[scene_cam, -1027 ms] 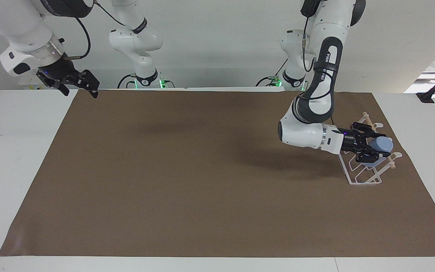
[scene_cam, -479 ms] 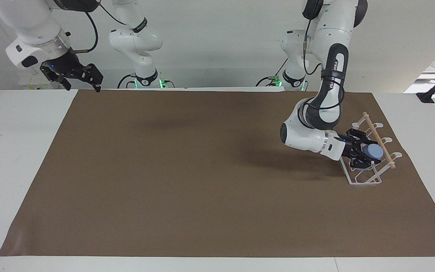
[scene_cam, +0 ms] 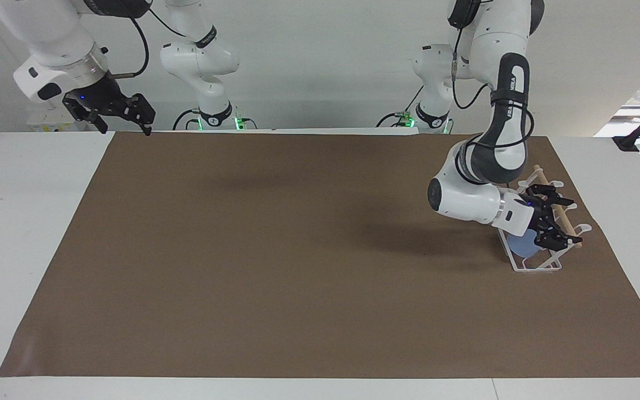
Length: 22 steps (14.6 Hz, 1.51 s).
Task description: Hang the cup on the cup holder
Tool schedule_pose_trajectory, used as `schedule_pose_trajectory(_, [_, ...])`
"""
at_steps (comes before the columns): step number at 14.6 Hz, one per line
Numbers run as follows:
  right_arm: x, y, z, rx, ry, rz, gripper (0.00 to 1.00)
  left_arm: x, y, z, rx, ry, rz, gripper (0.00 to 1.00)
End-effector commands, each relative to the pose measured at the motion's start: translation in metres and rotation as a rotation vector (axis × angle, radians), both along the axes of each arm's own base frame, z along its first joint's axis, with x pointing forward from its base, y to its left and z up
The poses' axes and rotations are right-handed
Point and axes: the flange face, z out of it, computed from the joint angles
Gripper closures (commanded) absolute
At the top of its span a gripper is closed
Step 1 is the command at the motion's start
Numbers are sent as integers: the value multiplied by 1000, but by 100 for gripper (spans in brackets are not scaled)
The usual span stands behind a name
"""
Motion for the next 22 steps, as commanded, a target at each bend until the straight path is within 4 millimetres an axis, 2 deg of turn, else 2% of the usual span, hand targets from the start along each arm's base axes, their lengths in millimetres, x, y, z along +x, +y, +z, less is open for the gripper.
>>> schedule_pose_trajectory(1, [-6,-2,4,-10,-12,23,1,-17,26,75,-140,125,-38,0])
schedule_pose_trajectory(3, [-7,-3,4,-8,-11,20,1,-20,71,97,-231,261,-46,0])
schedule_pose_trajectory(4, [-7,-6,4,-8,-11,15,1,-23,84,113,-304,293,-98,0])
schedule_pose_trajectory(5, [-7,-6,3,-9,-9,15,1,-25,99,120,-361,369,-144,0])
schedule_pose_trajectory(6, [-7,-6,4,-9,-12,13,1,-28,110,121,-424,483,-192,0])
schedule_pose_trajectory(8, [-7,-3,3,-9,-8,19,1,-32,117,121,-595,615,-293,0])
schedule_pose_trajectory(9, [-8,-3,4,-9,-6,19,1,-34,114,118,-651,675,-349,0])
schedule_pose_trajectory(13, [-8,-4,3,-11,-4,18,1,-49,81,108,-825,882,-543,0])
schedule_pose_trajectory(14, [-8,-6,3,-11,-4,13,1,-54,65,111,-889,923,-603,0])
schedule_pose_trajectory(15, [-8,-6,3,-11,-4,13,1,-60,51,118,-961,928,-654,0])
schedule_pose_trajectory(17, [-8,-6,3,-11,-4,13,1,-71,19,131,-1000,975,-760,0])
schedule_pose_trajectory(19, [-8,-8,3,-11,-4,10,1,-78,-20,153,-999,1033,-846,0])
schedule_pose_trajectory(20, [-8,-9,3,-10,-3,8,1,-80,-37,171,-1002,1058,-876,0])
schedule_pose_trajectory(22, [-8,-9,3,-10,-3,8,1,-72,-48,185,-1000,1133,-974,0])
